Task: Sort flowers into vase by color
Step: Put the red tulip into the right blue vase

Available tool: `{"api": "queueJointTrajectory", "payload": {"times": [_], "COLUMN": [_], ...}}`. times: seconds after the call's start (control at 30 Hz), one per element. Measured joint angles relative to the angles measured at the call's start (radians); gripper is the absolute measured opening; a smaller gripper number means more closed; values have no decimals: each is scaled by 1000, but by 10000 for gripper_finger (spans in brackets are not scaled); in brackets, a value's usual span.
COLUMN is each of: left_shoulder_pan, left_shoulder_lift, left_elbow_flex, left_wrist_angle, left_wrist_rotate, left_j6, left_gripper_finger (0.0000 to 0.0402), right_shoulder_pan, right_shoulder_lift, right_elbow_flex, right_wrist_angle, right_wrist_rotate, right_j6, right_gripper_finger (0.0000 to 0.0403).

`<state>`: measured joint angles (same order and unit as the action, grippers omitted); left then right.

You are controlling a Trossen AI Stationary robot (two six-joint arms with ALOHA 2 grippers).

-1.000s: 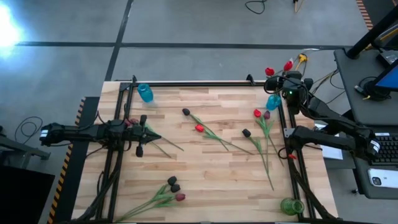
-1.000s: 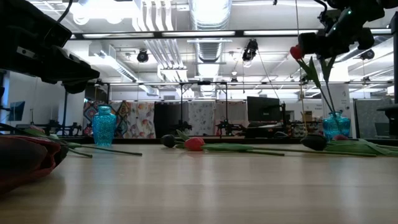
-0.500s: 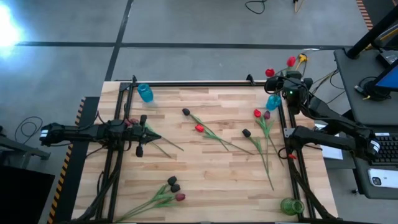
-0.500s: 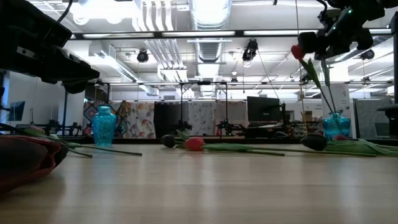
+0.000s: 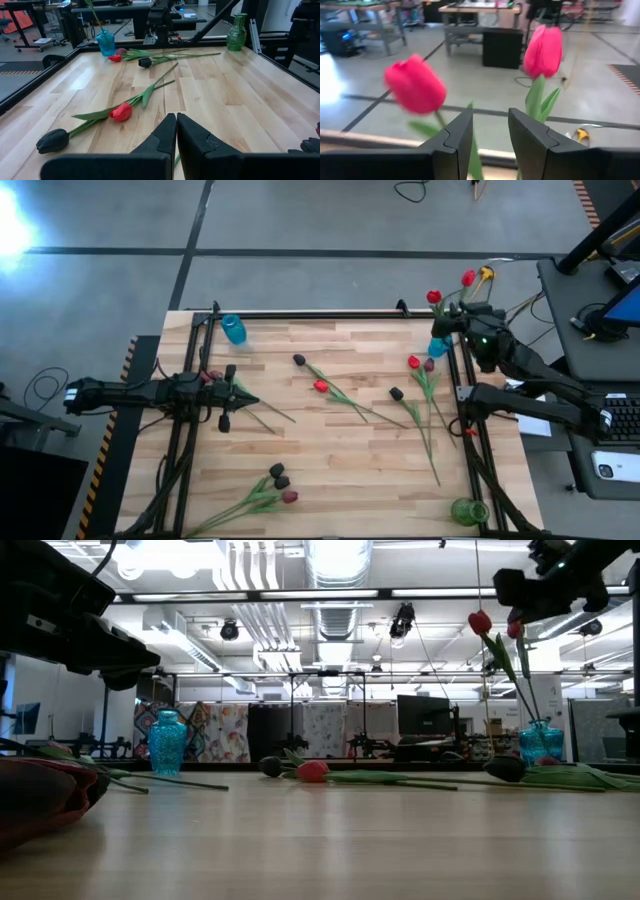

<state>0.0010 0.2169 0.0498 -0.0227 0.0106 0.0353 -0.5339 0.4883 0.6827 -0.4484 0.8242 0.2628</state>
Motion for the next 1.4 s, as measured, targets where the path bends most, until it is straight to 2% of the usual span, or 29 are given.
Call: {"api": "queueJointTrajectory", "payload": {"times": [0.2,0.53,0.83,1.0,1.2,1.4], "left_shoulder_pan": [0,0,0,0,0,0], "left_shoulder_lift": [0,0,0,0,0,0], "left_elbow_flex": [0,0,0,0,0,0], "left_wrist_angle": [0,0,0,0,0,0], "left_wrist_rotate": [0,0,0,0,0,0], "left_j6": [0,0,0,0,0,0], "left_gripper_finger": [0,0,0,0,0,0], "right_shoulder_pan": [133,349,466,510,523,494], "right_shoulder_lift": [-39,43,176,277,464,657], "right_elbow_flex": [0,1,1,1,0,0], "right_wrist_angle": [-195,-266,-352,-417,-449,-554], "right_wrist_rotate": [-123,-252,-514,-524,-518,-432], "right_j6": [148,378,641,825,938,1057], "right_gripper_finger": [118,118,118,118,118,118]}}
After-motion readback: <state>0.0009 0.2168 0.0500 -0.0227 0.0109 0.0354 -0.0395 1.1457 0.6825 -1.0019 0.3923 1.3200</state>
